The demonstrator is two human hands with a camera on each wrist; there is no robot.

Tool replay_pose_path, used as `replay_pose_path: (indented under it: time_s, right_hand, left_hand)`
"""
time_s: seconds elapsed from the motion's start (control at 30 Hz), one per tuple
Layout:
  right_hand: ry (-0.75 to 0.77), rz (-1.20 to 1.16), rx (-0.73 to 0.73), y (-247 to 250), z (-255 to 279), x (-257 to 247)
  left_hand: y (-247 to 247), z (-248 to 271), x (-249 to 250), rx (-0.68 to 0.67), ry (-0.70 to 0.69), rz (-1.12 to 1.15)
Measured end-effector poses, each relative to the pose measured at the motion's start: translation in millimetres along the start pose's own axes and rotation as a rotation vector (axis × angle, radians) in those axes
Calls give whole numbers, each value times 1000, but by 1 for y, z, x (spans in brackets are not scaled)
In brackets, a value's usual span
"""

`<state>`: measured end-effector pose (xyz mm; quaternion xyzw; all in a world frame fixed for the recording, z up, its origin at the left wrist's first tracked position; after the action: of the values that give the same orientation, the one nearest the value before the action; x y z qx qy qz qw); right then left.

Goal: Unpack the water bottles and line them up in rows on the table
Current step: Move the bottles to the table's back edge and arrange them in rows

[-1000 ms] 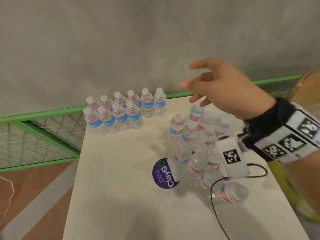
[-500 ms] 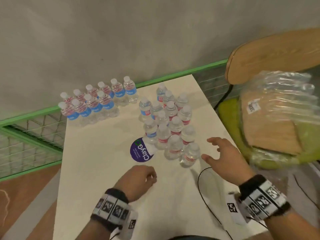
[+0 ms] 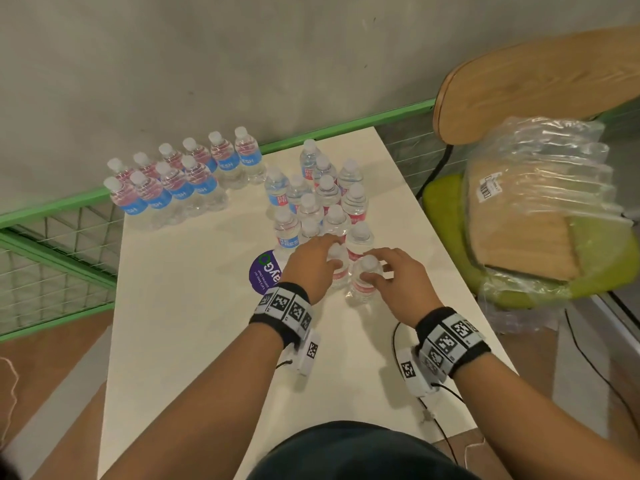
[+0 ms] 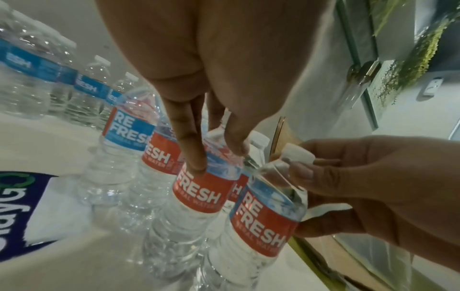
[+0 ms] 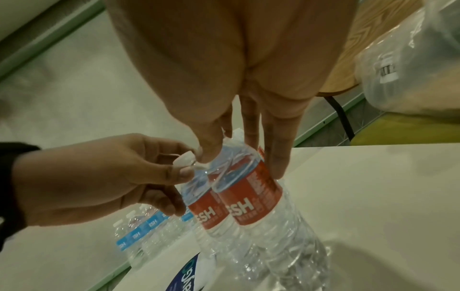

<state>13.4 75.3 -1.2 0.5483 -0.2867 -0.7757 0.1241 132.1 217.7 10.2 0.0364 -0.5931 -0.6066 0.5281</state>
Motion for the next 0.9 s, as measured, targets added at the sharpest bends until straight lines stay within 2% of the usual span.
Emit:
replay_pose_path:
  time_s: [0.17, 0.33, 0.5, 0.7, 0.9]
  right_hand:
    - [-31, 12, -34, 2, 11, -8]
    - [53, 10, -178, -18, 11, -51]
    - [170, 35, -272, -64, -29, -104]
    - [281, 409, -316, -114, -111, -168]
    - [239, 708, -289, -130, -197, -211]
  left_hand:
    - [17, 26, -34, -31, 78, 190]
    - [50, 63, -85, -37, 147, 64]
    - [92, 81, -143, 35, 231, 79]
    - [138, 57, -197, 228, 313, 76]
    - [164, -9, -208, 261, 241, 23]
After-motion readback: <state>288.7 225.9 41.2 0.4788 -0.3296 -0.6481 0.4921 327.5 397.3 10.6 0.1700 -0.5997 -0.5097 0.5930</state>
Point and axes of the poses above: each hand's wrist, its own z-axis away from the middle knuckle, its own y-axis out of the back of the hand, x = y × z, the point moved 2 cm from there along -z, towards the middle knuckle, and after that the axes turned 9 degrees about -x, right-handed, at the moved point
